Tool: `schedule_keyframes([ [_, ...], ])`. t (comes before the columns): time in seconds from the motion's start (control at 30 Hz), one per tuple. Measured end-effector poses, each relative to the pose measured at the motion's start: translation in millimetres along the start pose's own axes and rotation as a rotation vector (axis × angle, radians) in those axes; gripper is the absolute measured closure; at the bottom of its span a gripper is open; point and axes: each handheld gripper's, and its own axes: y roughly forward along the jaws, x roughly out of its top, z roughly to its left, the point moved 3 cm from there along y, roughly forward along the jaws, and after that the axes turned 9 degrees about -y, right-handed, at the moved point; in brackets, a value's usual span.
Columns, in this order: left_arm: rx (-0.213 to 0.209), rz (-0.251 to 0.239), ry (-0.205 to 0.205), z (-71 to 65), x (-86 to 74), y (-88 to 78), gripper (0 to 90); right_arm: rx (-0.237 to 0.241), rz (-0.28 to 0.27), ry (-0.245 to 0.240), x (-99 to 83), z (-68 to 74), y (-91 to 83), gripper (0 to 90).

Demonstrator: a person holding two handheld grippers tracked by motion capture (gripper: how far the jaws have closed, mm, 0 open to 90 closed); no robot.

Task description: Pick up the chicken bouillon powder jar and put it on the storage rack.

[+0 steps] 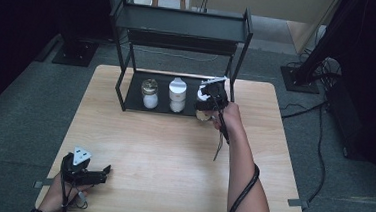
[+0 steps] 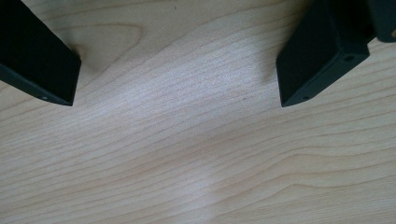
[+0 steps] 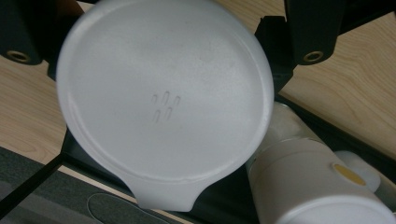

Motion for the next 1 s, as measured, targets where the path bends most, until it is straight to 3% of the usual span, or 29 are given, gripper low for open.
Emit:
schedule_keyframes([
  [0.77, -0.003, 0.000, 0.002, -0.1, 0.1, 0.1, 0.0, -0.017, 0.022, 0.046, 15.2, -9.7, 29.6, 30.0],
  [1.0, -0.005, 0.000, 0.005, -0.1, 0.2, 0.2, 0.0, -0.019, 0.005, 0.064, 15.1, -7.7, 33.7, 29.9],
])
